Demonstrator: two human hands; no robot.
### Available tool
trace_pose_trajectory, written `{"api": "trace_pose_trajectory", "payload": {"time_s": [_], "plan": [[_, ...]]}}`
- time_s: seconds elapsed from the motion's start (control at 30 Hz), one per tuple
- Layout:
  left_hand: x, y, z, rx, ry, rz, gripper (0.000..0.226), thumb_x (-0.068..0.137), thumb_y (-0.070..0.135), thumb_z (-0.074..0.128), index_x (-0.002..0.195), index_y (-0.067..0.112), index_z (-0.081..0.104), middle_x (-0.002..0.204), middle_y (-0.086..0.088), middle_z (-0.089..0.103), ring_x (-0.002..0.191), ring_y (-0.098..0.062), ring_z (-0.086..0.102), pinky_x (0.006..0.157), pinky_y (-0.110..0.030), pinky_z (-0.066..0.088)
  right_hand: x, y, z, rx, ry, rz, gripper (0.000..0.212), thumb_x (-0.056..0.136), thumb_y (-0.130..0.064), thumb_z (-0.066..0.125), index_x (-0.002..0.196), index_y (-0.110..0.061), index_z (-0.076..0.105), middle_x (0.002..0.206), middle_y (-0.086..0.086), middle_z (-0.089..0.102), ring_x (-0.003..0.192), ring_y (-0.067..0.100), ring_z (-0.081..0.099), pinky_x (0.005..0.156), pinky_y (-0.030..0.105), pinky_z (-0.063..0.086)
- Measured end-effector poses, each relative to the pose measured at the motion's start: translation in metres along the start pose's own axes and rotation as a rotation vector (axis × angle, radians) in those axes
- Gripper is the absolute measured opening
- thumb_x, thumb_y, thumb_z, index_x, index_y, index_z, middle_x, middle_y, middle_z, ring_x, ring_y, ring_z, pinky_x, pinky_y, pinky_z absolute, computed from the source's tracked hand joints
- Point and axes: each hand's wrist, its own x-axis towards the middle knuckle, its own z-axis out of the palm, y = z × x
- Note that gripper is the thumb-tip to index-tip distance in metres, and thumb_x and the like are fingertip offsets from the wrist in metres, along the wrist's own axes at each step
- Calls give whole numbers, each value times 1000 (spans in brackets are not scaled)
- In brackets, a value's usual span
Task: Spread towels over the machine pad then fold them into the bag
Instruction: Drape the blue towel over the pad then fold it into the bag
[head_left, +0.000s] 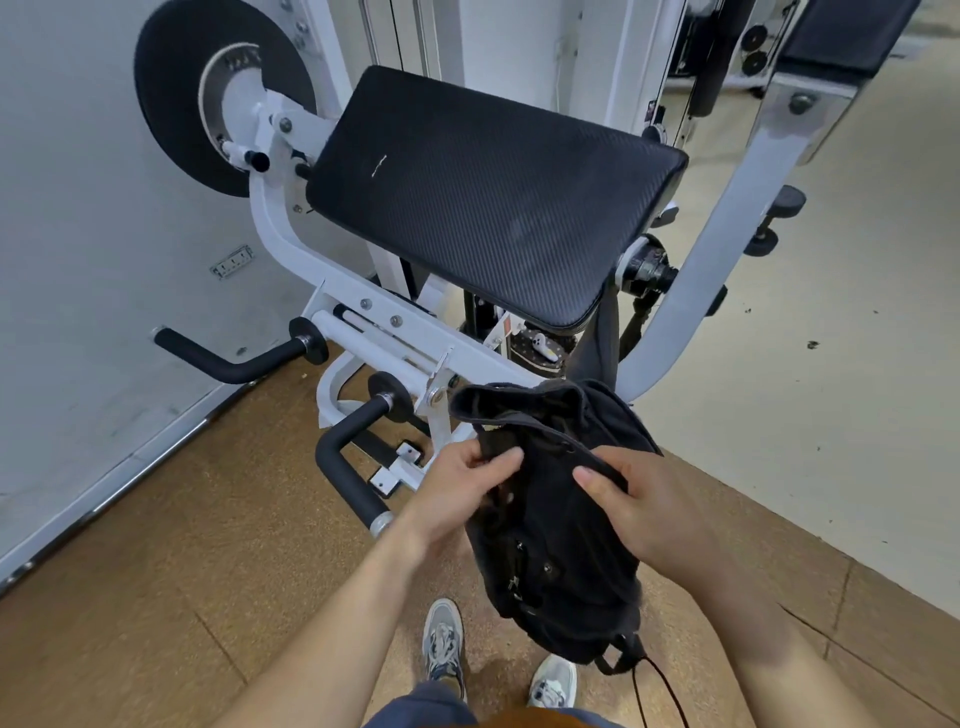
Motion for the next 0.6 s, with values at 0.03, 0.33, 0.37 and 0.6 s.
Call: {"api": "trace_pose_trajectory", "payload": {"time_s": [0.03, 0.33, 0.37, 0.6], "plan": [[-8, 5, -2, -125, -61, -21, 27, 85, 29, 68, 85, 2, 63, 62, -3, 54, 51, -14, 48, 58, -27, 44, 0, 5, -1, -10, 19, 14, 30, 97, -32, 53, 68, -27, 56, 62, -9, 58, 59, 8, 55, 58, 28, 41], [-61, 36, 2, -81, -126, -14, 30, 104, 23, 37, 79, 14, 49, 51, 4, 28, 42, -7, 16, 36, -17, 14, -14, 60, 48, -536, 85, 118, 16, 94, -36, 57, 104, -35, 69, 93, -7, 41, 88, 14, 34, 77, 34, 35], [-63, 37, 7, -79, -144, -4, 30, 104, 24, 37, 78, 14, 50, 50, 4, 29, 42, -7, 16, 36, -16, 15, -20, 64, 58, -506, 116, 147, 18, 92, -34, 59, 107, -33, 69, 92, -6, 40, 86, 14, 36, 73, 33, 36], [-71, 36, 25, -12, -241, 111, 29, 102, 24, 40, 79, 10, 50, 49, 5, 31, 38, -4, 23, 36, -13, 24, -40, 7, 59, 924, -246, 568, 74, 94, -68, 27, 103, -12, 74, 94, 11, 74, 90, 22, 70, 84, 36, 48]]}}
